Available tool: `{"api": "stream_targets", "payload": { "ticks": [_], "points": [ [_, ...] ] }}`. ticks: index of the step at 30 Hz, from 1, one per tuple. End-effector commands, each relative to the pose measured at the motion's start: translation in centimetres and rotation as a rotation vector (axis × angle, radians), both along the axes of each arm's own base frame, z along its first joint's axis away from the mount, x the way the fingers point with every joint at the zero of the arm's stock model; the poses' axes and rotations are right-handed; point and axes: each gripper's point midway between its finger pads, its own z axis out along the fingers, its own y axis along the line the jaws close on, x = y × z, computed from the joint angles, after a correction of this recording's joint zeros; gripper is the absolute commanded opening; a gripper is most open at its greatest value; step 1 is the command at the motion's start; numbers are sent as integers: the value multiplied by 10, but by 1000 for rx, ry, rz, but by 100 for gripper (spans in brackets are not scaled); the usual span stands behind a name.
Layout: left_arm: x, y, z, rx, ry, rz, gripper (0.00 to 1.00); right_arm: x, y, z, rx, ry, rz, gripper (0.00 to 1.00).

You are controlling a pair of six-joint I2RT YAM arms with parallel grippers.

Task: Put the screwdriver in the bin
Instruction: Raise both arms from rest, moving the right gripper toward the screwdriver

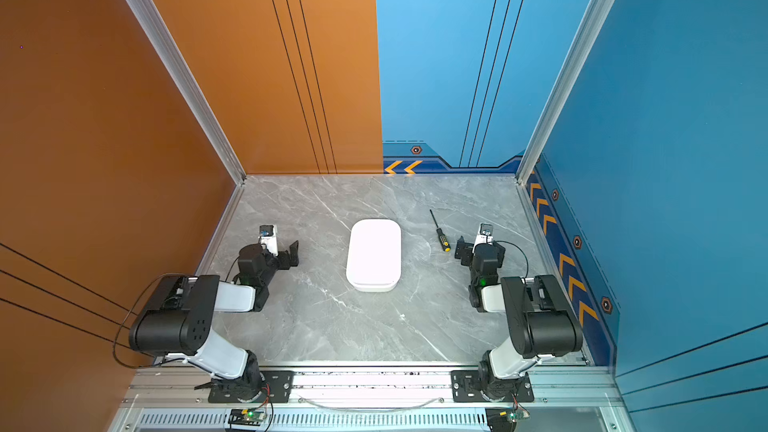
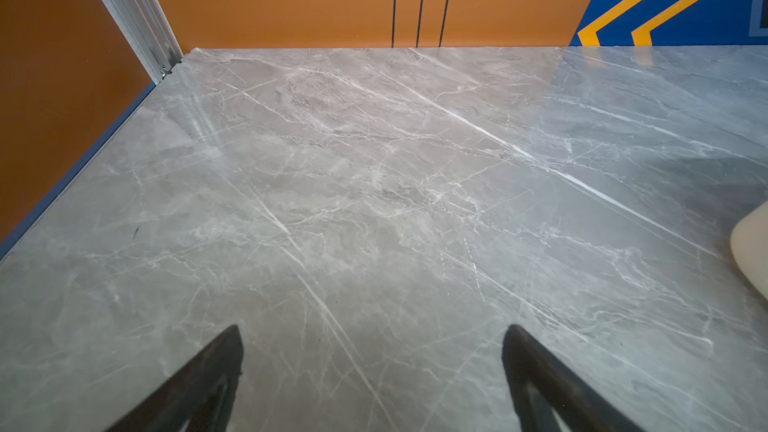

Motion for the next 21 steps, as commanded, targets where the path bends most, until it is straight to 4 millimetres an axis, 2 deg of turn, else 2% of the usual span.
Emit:
{"api": "stream_targets", "payload": {
  "ticks": [1,6,11,16,18,21],
  "points": [
    [6,-1,11,19,-25,-7,98,3,1,9,-3,-13,14,100],
    [6,-1,13,18,-31,-8,98,4,2,8,2,-10,24,100],
    [10,-8,33,11,16,-53,98,9,8,10,30,15,81,100],
    [12,-19,70,-76,44,-92,98,16,18,38,49,84,153,100],
    [14,-32,84,-169,48,-141,98,19,28,52,56,136,215,100],
    [15,-60,95,-329,112,-254,98,22,42,73,102,249,285,100]
  ]
}}
